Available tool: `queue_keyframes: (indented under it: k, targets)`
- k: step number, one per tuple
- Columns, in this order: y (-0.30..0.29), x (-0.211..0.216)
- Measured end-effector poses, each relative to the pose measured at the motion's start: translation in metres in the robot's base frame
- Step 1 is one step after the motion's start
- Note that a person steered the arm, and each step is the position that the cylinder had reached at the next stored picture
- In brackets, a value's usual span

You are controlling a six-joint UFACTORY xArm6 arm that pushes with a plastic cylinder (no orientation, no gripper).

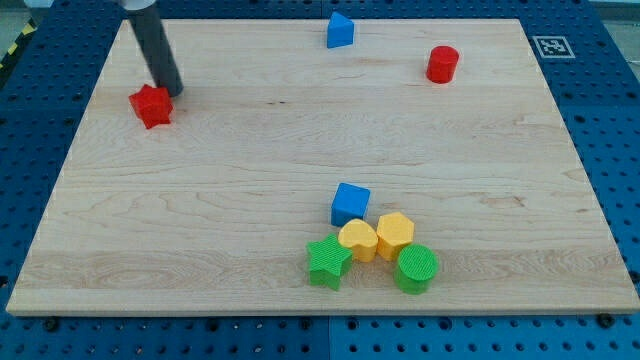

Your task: Move the blue triangle closure the red star

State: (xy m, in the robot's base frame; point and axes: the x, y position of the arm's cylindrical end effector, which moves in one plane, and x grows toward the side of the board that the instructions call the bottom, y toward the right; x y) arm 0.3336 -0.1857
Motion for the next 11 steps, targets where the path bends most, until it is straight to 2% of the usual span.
queue_keyframes:
  k: [2, 4, 5, 6, 7, 8, 9, 11]
  targets:
    - [0.104, -0.089]
    - [0.134, -0.118]
    - [0.181, -0.141]
    - [0.233, -0.141]
    - [0.250, -0.141]
    - [0.246, -0.128]
    - [0.223, -0.107]
    - [0.184, -0.092]
